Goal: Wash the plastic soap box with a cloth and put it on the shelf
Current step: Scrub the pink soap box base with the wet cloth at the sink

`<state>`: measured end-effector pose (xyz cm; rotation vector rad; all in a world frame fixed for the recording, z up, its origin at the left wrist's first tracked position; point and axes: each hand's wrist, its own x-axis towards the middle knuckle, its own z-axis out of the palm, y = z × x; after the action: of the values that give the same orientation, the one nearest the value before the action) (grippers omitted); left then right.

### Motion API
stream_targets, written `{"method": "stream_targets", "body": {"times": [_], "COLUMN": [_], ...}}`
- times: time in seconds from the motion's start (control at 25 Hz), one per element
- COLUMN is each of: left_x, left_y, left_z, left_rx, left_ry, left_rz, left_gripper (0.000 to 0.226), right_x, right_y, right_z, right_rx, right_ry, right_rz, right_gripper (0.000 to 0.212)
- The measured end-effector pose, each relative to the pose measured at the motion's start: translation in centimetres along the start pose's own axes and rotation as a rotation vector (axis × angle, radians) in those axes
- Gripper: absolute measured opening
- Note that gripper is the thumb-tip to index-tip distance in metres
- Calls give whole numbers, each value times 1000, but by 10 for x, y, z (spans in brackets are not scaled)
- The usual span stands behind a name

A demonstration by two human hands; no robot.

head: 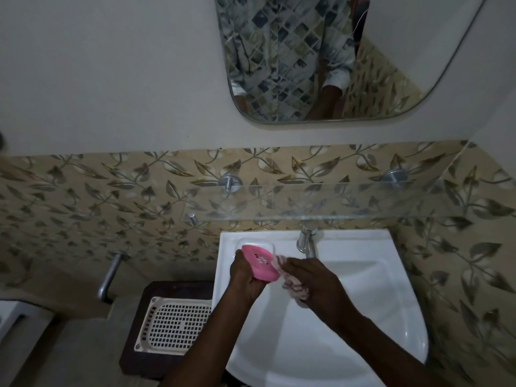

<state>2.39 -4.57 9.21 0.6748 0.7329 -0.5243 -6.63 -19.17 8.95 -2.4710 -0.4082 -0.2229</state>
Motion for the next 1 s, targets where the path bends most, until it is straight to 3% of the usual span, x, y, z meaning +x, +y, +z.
{"method": "stream_targets", "body": {"times": [0.16, 0.2, 0.28, 0.32, 0.36, 0.44, 0.64, 0.8, 0.88, 1.0], "left_x": [-3, -1, 4, 4, 7, 8, 16, 23, 27, 31], "left_y": [3, 6, 13, 17, 20, 22, -2, -5, -11, -20], "left_z": [4, 3, -2, -5, -8, -9, -2, -4, -2, 10], "left_rx": [21, -17, -65, -54, -41, -4, 52, -69, 0, 215], "left_ry": [-175, -221, -275, -294, -332, -371, -243, -176, -146, -38], "left_rz": [-127, -129, -64, -40, -45, -72, 14, 115, 200, 285], "left_gripper": [80, 78, 58, 54, 54, 56, 61, 64, 63, 67], "right_x": [1, -3, -8, -6, 2, 27, 47, 29, 32, 35], "right_y": [-21, -20, -13, -7, 1, 3, -22, -18, -21, -41], "right_z": [8, 4, -6, -11, -16, -30, -25, -27, -20, 0], "right_rx": [-163, -60, 280, 412, 481, 559, 349, 388, 377, 303], "right_ry": [163, 145, 168, 257, 343, 337, 148, 228, 306, 220], "right_rz": [-166, -140, 118, 275, 369, 514, 475, 637, 665, 608], "right_gripper": [33, 37, 42, 47, 49, 43, 21, 13, 15, 17]}}
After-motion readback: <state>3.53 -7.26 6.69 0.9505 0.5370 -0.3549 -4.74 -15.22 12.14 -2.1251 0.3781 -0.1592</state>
